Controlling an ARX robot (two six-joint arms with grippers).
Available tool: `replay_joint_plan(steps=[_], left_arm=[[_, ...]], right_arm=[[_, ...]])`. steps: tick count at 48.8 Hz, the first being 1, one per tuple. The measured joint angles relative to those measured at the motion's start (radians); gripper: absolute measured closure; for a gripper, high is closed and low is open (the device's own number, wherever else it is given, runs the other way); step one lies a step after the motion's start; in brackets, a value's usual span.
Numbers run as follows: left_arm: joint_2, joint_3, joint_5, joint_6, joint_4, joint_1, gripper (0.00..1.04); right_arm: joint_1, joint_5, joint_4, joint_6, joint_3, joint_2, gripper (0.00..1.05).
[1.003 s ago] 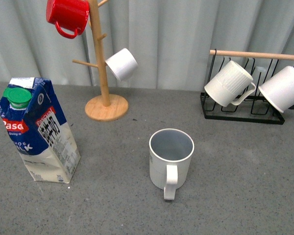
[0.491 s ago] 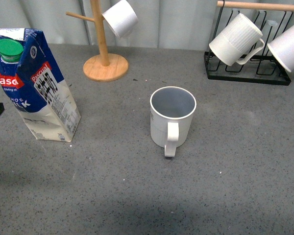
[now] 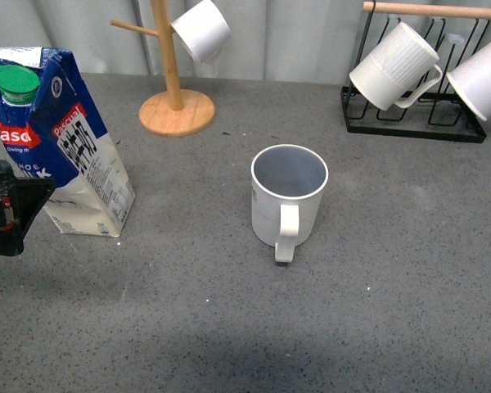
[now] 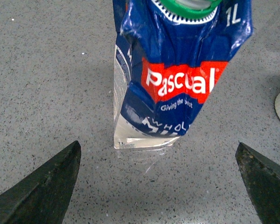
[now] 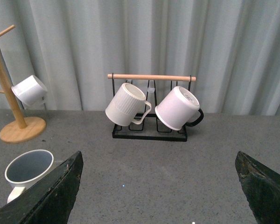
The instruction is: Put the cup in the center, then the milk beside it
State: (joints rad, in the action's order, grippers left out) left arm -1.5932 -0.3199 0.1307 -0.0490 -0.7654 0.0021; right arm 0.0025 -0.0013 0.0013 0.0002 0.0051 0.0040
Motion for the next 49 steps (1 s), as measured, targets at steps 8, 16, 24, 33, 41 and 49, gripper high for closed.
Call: replay_joint_plan(steps=[8,16,24,33,41,49], left_arm=[[-0.031,-0.048,-0.007,0.000,0.010,-0.014,0.07],[-0.090,-0.099,-0.026,0.001,0.014,-0.015,0.07],[-0.126,-0.150,-0.040,0.019,0.033,-0.011,0.07],[-0.137,-0.188,-0.048,0.055,0.047,-0.010,0.07],[-0.140,-0.200,-0.052,0.078,0.047,-0.008,0.15],[-0.138,-0.202,-0.050,0.098,0.048,-0.014,0.38]], right_arm=[[0.000,0.000,0.000,0.000,0.000,0.000,0.09],[0.000,0.000,0.000,0.000,0.000,0.000,0.09],[0.000,0.000,0.000,0.000,0.000,0.000,0.09],[0.000,0.000,0.000,0.000,0.000,0.000,0.09],[0.000,0.000,0.000,0.000,0.000,0.000,0.09],[0.000,0.000,0.000,0.000,0.000,0.000,0.09]])
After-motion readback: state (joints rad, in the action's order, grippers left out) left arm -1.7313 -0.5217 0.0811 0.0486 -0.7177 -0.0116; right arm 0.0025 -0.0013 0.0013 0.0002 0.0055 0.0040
